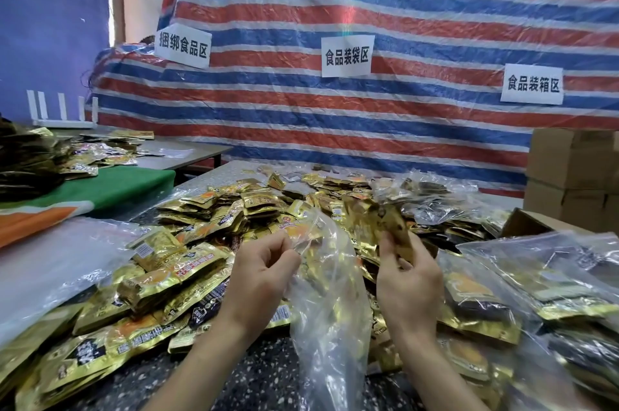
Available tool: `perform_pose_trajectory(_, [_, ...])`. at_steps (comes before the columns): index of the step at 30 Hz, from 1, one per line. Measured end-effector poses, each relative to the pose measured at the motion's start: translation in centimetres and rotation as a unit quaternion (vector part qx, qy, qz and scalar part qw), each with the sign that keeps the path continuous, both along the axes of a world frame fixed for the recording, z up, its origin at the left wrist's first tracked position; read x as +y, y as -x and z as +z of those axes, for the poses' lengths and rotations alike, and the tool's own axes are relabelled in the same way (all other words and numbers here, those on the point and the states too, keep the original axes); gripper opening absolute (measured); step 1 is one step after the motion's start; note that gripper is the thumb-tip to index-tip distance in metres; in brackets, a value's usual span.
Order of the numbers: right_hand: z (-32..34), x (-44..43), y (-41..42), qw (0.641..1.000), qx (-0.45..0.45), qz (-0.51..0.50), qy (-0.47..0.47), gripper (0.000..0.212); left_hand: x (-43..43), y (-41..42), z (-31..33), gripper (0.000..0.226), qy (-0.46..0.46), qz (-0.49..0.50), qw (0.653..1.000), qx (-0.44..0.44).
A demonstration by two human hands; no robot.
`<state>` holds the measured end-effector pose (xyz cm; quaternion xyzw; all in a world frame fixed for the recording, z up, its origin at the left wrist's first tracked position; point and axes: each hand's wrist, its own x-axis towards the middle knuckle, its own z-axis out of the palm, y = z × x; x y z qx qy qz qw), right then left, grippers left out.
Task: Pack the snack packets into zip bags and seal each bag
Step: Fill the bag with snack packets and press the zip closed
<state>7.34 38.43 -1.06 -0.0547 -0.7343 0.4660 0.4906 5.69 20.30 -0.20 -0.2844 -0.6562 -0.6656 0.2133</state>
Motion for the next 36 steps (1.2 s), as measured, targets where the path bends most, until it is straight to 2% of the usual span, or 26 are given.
perform_pose_trajectory(2, [1.1,-0.4,-0.7,0.996,0.055,0.022,0.071,0.018,0.0,0.0,0.0,0.028,0.023,0.009,1.000,-0.014])
perform_pose_trajectory(5, [3.0,-0.7,-2.0,0.971,0.114,0.077,0.195,0.022,0.2,0.1,-0.1,0.030,0.038,0.025,0.997,-0.057])
perform_pose_trajectory(8, [4.6,-0.6,-3.2,0.892,0.101,0.267,0.350,0.022,0.3,0.3,-0.3,0.038,0.058,0.042,0.992,-0.101])
perform_pose_trajectory(10, [4.9,-0.7,-3.5,0.842,0.063,0.355,0.400,0.020,0.5,0.3,-0.5,0.034,0.074,0.037,0.989,-0.126])
perform_pose_trajectory(11, [4.8,-0.7,-3.4,0.832,0.042,0.374,0.407,0.020,0.5,0.3,-0.5,0.033,0.085,0.035,0.987,-0.133])
perform_pose_trajectory(12, [4.7,-0.6,-3.3,0.835,0.018,0.379,0.399,0.021,0.6,0.3,-0.4,0.032,0.094,0.034,0.985,-0.139])
perform_pose_trajectory(13, [4.4,-0.6,-3.1,0.853,-0.007,0.366,0.372,0.026,0.6,0.3,-0.4,0.031,0.099,0.033,0.984,-0.147])
perform_pose_trajectory(15, [3.8,-0.6,-2.8,0.910,-0.055,0.301,0.279,0.039,0.5,0.4,-0.4,0.030,0.096,0.031,0.981,-0.164])
perform_pose_trajectory(17, [3.3,-0.7,-2.9,0.954,-0.079,0.217,0.191,0.038,0.5,0.5,-0.5,0.031,0.089,0.036,0.980,-0.173])
perform_pose_trajectory(19, [3.0,-0.5,-2.9,0.979,-0.090,0.143,0.114,0.035,0.5,0.6,-0.6,0.030,0.080,0.044,0.981,-0.174])
perform_pose_trajectory(22, [3.0,-0.1,-3.1,0.992,-0.088,0.084,0.040,0.029,0.3,0.8,-0.5,0.028,0.058,0.058,0.981,-0.174])
perform_pose_trajectory(26, [2.8,-0.6,-3.0,0.984,-0.137,0.112,0.030,0.028,0.5,0.5,-0.5,0.030,0.059,0.050,0.984,-0.158])
perform_pose_trajectory(27, [2.7,-0.9,-2.8,0.976,-0.166,0.131,0.058,0.029,0.7,0.3,-0.5,0.032,0.069,0.049,0.986,-0.146])
perform_pose_trajectory(29, [2.6,-1.6,-2.2,0.937,-0.228,0.198,0.176,0.033,1.0,-0.1,-0.4,0.034,0.093,0.065,0.987,-0.114])
perform_pose_trajectory(31, [2.6,-2.0,-2.0,0.877,-0.241,0.269,0.316,0.038,1.2,-0.2,-0.3,0.034,0.110,0.080,0.987,-0.088])
perform_pose_trajectory(33, [2.9,-2.0,-2.3,0.807,-0.239,0.348,0.413,0.042,1.4,-0.4,-0.2,0.034,0.110,0.074,0.988,-0.083])
perform_pose_trajectory(34, [3.0,-1.9,-2.6,0.777,-0.246,0.385,0.433,0.048,1.4,-0.4,-0.2,0.033,0.104,0.066,0.989,-0.085])
perform_pose_trajectory(35, [2.9,-1.8,-2.7,0.768,-0.255,0.401,0.430,0.053,1.5,-0.5,-0.3,0.032,0.094,0.053,0.990,-0.091])
perform_pose_trajectory(36, [2.7,-1.8,-2.7,0.778,-0.260,0.388,0.419,0.055,1.5,-0.6,-0.3,0.031,0.085,0.037,0.991,-0.098])
